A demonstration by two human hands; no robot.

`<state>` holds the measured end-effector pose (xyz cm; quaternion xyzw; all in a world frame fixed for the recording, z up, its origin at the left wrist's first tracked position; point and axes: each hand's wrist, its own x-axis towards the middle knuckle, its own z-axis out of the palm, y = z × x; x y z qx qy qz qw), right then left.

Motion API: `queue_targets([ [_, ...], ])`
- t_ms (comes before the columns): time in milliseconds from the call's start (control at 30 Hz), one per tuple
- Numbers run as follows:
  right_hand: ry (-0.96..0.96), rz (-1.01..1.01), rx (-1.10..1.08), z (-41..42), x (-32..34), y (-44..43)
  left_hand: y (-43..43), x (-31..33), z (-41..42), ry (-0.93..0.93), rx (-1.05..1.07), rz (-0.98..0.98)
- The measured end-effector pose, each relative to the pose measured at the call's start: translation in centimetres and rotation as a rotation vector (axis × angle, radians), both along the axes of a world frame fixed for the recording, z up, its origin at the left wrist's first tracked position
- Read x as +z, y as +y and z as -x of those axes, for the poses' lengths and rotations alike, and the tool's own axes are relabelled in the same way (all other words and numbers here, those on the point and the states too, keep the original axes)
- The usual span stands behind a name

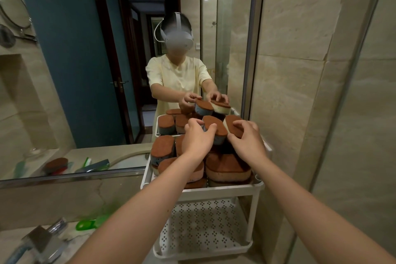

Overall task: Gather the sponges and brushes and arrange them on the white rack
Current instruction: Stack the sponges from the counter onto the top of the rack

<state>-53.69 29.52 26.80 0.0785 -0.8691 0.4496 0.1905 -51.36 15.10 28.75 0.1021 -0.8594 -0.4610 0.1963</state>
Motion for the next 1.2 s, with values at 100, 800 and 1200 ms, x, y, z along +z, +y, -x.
queue_targets([
  [100, -0.011, -0.026, 0.0, 0.2, -0.3, 0.0, -0.2, -0.5, 0.2, 0.009, 0.065, 0.129],
  [800, 0.09, -0.08, 0.075, -3.7, 0.9, -1.7, -1.2, -1.1, -3.4, 0.096, 0.105, 0.214],
  [1200, 0.292, 0.073, 0.384, -12.1, 0.9, -9.5, -6.6, -2.1, -13.1, 0.363, 0.15, -0.163],
])
